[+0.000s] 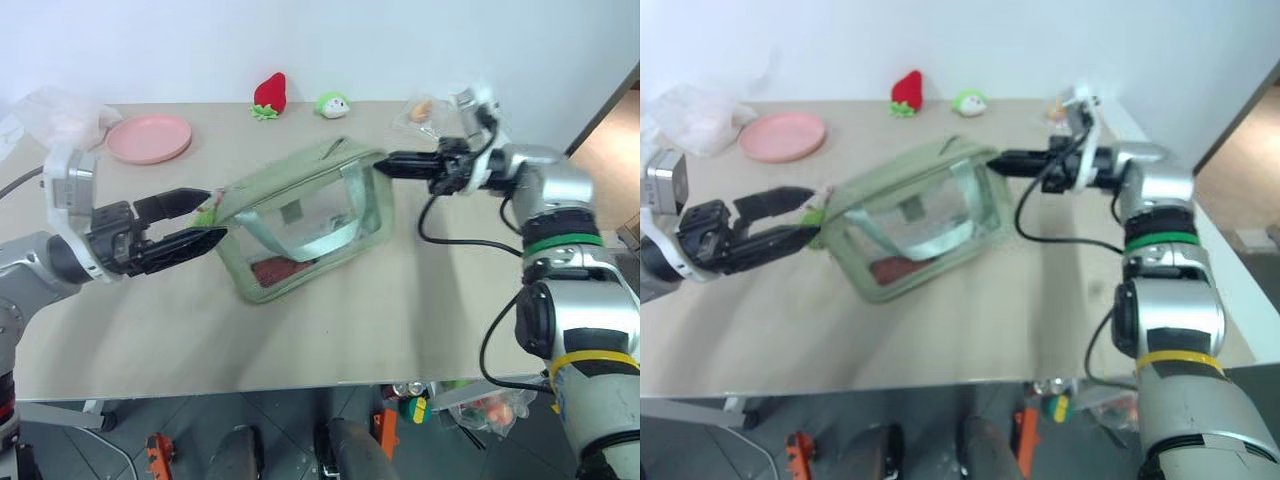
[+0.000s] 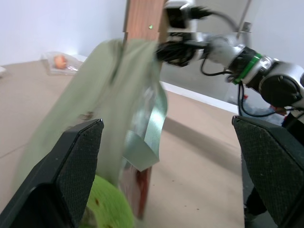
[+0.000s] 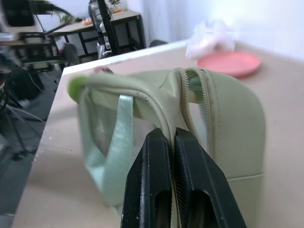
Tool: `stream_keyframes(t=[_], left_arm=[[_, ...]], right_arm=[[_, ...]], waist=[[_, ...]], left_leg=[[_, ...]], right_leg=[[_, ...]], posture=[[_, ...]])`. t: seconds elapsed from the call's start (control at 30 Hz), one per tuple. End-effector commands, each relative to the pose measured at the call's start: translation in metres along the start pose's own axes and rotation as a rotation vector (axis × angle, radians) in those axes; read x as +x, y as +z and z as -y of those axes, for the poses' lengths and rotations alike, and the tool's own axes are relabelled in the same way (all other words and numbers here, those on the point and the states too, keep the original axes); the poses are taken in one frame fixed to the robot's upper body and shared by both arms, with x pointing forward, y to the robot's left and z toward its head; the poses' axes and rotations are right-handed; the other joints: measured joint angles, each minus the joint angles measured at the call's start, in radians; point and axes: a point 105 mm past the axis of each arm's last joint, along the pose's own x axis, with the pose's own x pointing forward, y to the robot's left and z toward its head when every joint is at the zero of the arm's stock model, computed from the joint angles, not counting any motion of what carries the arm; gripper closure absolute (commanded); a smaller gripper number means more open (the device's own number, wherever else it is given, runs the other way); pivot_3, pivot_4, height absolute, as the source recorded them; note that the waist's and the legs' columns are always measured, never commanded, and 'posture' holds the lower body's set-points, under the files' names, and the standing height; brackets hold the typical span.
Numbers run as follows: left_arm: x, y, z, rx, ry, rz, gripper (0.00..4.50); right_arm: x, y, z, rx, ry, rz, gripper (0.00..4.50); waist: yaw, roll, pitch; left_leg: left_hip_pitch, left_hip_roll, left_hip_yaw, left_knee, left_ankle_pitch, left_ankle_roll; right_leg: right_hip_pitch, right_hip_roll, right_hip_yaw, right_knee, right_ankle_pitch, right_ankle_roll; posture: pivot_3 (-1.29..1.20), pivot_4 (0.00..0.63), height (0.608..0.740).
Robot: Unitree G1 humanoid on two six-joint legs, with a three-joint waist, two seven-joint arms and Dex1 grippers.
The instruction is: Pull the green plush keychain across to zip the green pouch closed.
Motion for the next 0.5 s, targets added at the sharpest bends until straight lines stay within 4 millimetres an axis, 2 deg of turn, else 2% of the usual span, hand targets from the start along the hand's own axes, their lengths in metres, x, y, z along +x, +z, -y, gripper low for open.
stream_keyframes(t=[0.03, 0.17, 0.27, 0.37, 0.5], left_arm=[[-0.018, 0.02, -0.007, 0.084, 0.072, 0.021, 0.0], [-0.035, 0.027, -0.017, 0.097, 0.134, 0.004, 0.0], [-0.042, 0.031, -0.023, 0.103, 0.152, -0.014, 0.0], [-0.043, 0.028, -0.023, 0.092, 0.137, -0.044, 0.0], [-0.047, 0.016, -0.022, 0.066, 0.126, -0.1, 0.0]], right_arm=[[-0.001, 0.013, -0.037, -0.084, -0.03, 0.105, 4.49], [0.008, -0.008, -0.072, 0.025, -0.077, 0.159, 4.49], [0.019, -0.029, -0.093, 0.097, -0.065, 0.123, 4.49], [0.018, -0.03, -0.094, 0.124, -0.087, 0.138, 4.49], [0.015, -0.032, -0.083, 0.127, -0.102, 0.115, 4.49]], waist=[[0.0, 0.0, 0.0], [-0.002, 0.0, 0.0], [-0.002, 0.001, 0.001], [-0.002, 0.001, 0.001], [-0.001, 0.001, 0.0]], left_leg=[[0.0, 0.0, 0.0, 0.0, 0.0, 0.0], [0.001, 0.002, -0.001, -0.001, 0.0, -0.003], [0.002, 0.003, 0.001, 0.0, 0.001, -0.004], [0.005, 0.003, 0.001, 0.0, 0.001, -0.004], [0.005, 0.002, 0.003, 0.0, 0.002, -0.003]], right_leg=[[0.0, 0.0, 0.0, 0.0, 0.0, 0.0], [0.0, 0.001, -0.001, 0.001, -0.002, -0.001], [0.0, 0.001, 0.0, 0.001, 0.0, -0.002], [0.002, 0.002, 0.0, 0.001, 0.0, -0.002], [0.002, 0.001, 0.0, 0.001, 0.001, -0.003]], posture=[[0.0, 0.15, 0.74], [0.0, 0.15, 0.74], [0.0, 0.15, 0.74], [0.0, 0.15, 0.74], [0.0, 0.15, 0.74]])
